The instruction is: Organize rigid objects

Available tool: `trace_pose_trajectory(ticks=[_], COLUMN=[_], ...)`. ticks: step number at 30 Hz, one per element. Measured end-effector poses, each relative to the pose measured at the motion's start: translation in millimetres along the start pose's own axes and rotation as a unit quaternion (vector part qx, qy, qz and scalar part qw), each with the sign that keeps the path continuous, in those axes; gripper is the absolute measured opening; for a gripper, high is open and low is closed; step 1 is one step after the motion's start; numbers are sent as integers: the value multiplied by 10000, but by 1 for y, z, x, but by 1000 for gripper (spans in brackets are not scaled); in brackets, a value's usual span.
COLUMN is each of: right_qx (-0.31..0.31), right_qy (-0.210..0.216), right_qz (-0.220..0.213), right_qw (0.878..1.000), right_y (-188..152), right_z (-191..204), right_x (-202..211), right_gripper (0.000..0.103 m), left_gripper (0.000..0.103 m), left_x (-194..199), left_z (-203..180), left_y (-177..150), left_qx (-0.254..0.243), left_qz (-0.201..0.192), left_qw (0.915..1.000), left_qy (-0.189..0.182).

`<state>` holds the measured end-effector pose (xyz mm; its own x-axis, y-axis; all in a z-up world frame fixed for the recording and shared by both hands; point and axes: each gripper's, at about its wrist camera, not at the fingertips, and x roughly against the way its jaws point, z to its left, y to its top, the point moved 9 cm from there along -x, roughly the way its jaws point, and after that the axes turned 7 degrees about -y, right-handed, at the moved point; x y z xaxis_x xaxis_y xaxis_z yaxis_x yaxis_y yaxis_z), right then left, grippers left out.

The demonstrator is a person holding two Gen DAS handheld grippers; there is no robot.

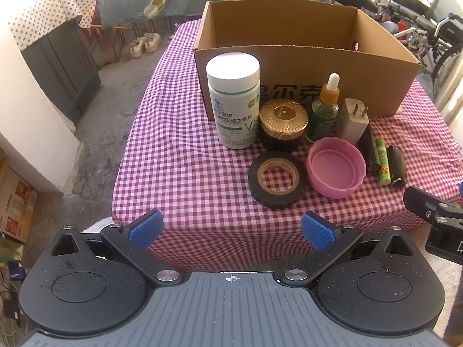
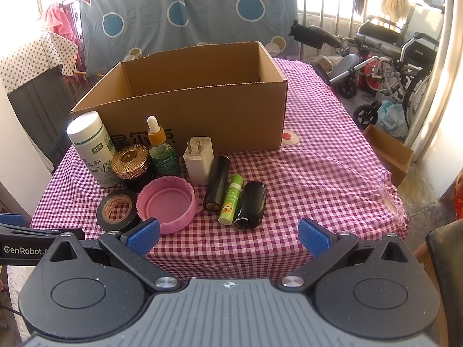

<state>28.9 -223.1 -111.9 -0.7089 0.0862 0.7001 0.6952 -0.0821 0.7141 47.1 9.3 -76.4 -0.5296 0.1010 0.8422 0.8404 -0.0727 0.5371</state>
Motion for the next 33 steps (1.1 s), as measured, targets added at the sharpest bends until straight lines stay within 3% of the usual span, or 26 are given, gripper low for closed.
trace_pose_trajectory(ticks=[33], right_qx=[-215], right_qy=[-214], right_qz=[103], right_qw=[9995], right_y=[-2], right_z=[-15], right_x=[-9], right_gripper=[103], left_gripper=[103], left_x=[-6], left_z=[-9], left_y=[-1], left_qx=[-118], left_qz=[56], left_qw=[9998], left_qy=[-125])
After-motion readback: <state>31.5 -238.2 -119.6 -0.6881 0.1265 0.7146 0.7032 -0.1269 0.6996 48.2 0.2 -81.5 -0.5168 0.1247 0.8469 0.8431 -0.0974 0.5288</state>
